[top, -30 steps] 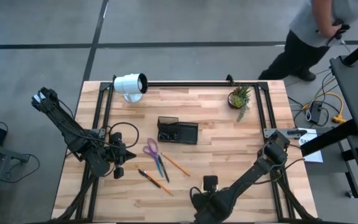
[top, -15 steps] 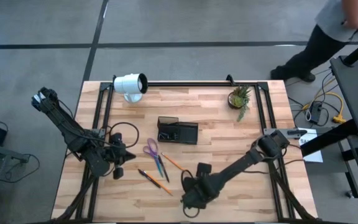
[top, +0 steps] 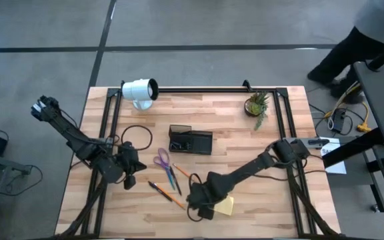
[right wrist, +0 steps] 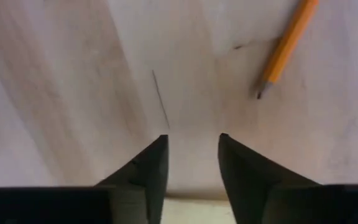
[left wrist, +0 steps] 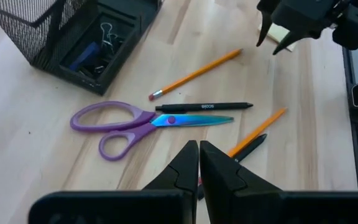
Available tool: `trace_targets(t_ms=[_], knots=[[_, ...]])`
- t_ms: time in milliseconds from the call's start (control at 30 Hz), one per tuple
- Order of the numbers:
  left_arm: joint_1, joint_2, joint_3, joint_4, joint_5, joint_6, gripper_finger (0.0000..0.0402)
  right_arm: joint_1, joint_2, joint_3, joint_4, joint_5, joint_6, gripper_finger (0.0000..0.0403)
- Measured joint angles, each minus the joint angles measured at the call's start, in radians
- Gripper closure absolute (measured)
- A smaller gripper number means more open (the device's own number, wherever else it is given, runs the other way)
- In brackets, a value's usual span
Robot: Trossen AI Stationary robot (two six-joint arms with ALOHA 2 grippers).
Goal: Pick and place office supplies into organizer
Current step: Put the top yellow pencil into the black desk organizer
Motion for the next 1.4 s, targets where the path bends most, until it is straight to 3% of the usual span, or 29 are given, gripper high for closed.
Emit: trace_targets(t_ms=[433, 1400], knots=[[0.036, 0.001, -0.018, 0.0, 0.007, 0.011, 0.0402, -0.098, 0.0, -0.007, 0.011, 0.017, -0.096, 0.0391], [0.067, 0.0, -0.073, 0.053, 0.024, 0.058, 0.0402, -0.074, -0.042, -0.019, 0.002, 0.018, -0.048, 0.0394]])
